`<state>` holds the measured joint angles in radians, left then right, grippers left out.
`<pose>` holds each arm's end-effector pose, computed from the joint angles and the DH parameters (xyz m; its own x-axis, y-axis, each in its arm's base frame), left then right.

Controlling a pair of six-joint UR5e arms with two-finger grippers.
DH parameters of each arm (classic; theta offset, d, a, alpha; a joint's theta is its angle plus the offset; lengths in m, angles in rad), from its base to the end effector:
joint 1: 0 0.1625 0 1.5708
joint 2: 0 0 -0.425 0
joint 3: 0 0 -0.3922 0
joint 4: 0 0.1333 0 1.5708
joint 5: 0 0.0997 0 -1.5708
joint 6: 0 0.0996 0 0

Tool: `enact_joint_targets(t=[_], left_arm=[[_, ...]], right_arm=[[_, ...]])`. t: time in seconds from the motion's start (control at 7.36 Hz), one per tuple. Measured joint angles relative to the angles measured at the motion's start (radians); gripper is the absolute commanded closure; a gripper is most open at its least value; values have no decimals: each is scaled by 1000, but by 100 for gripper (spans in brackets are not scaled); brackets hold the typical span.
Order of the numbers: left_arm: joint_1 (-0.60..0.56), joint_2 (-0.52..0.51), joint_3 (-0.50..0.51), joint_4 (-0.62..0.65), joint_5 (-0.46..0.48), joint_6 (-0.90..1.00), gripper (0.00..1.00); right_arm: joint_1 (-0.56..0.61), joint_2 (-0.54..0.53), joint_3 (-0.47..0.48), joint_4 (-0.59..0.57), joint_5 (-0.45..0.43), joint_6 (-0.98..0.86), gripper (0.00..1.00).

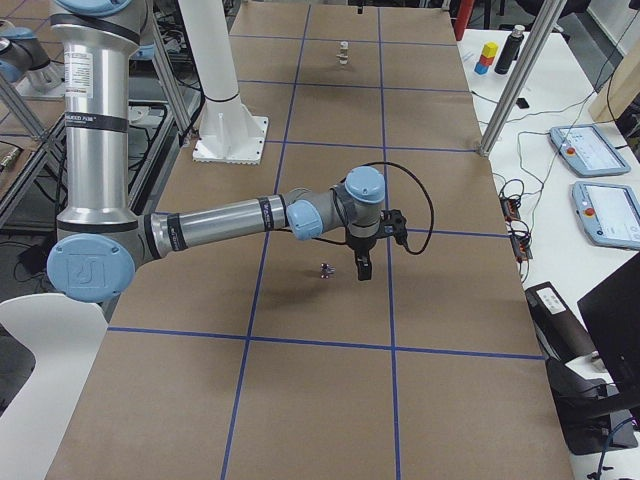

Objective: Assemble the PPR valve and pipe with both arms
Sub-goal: 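Move the left gripper down over the white PPR valve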

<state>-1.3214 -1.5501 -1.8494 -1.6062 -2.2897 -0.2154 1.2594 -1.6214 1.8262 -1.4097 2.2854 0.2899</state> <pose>0.0547 -0.4892 0.5303 0.7170 0.1634 -0.6777 -0.0850 0.9854 0.1477 -0.0831 -0.4802 0.5418 0.7020 -0.1816 0.6887 0.0892 0.9818 0.1679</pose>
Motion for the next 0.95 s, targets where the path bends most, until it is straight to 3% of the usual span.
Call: enact_joint_targets(t=[0.95], left_arm=[[123, -21, -3, -13, 58, -110, 0]], right_arm=[[0, -3, 3, 0, 0, 1, 0]])
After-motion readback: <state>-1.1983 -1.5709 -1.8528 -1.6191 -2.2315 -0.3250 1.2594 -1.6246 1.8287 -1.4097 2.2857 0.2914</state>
